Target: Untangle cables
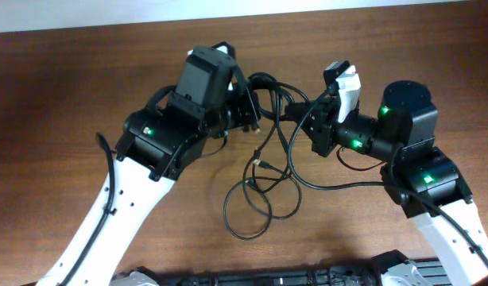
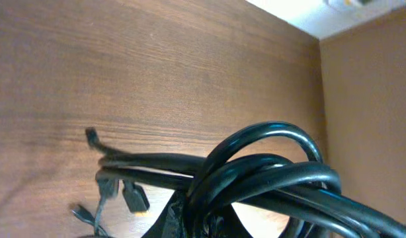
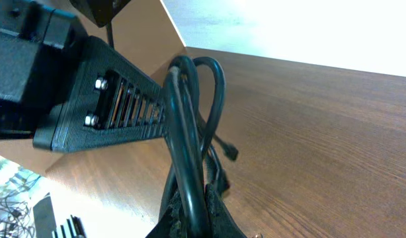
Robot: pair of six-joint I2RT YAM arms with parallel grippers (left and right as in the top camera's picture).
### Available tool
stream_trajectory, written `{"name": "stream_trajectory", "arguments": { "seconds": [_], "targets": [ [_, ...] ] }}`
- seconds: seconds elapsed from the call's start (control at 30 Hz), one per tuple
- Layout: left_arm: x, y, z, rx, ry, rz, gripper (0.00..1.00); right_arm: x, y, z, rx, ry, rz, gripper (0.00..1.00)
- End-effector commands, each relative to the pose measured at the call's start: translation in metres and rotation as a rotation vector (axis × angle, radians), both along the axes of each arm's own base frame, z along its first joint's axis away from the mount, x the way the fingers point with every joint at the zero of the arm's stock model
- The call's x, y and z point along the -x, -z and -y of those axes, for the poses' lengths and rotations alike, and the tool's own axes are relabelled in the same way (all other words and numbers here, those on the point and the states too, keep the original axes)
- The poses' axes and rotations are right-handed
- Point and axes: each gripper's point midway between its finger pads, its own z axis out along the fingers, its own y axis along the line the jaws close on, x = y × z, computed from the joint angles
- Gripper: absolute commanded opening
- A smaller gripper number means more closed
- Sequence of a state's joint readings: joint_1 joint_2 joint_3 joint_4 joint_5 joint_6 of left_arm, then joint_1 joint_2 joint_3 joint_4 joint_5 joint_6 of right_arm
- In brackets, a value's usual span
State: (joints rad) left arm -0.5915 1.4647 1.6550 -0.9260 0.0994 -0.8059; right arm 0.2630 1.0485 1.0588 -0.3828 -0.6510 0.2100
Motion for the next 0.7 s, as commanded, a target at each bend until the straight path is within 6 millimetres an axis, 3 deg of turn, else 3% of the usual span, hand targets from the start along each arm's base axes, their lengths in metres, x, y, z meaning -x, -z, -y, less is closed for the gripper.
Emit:
{"name": "stream_trajectory", "arguments": {
  "seconds": [0.0, 0.13, 0.37, 0.67],
  "targets": [
    [-0.022, -0.003, -0.034, -0.012, -0.201, 0.009, 0.0, 0.0, -0.009, 0.003, -0.004, 0.022, 0.018, 0.04],
    [-0.022, -0.002, -0.035, -0.014, -0.202, 0.005, 0.0, -0.004, -0.007, 0.007, -0.013, 0.066, -0.006, 0.04],
    [-0.021, 0.001, -0.04, 0.121, -0.375, -0.109, 0.0, -0.017, 0.007, 0.026, -0.053, 0.251, -0.155, 0.04],
    [-0.022, 0.002, -0.044, 0.116, -0.404, -0.11, 0.0, -0.024, 0.027, 0.049, -0.059, 0.44, -0.278, 0.04]
  ]
}}
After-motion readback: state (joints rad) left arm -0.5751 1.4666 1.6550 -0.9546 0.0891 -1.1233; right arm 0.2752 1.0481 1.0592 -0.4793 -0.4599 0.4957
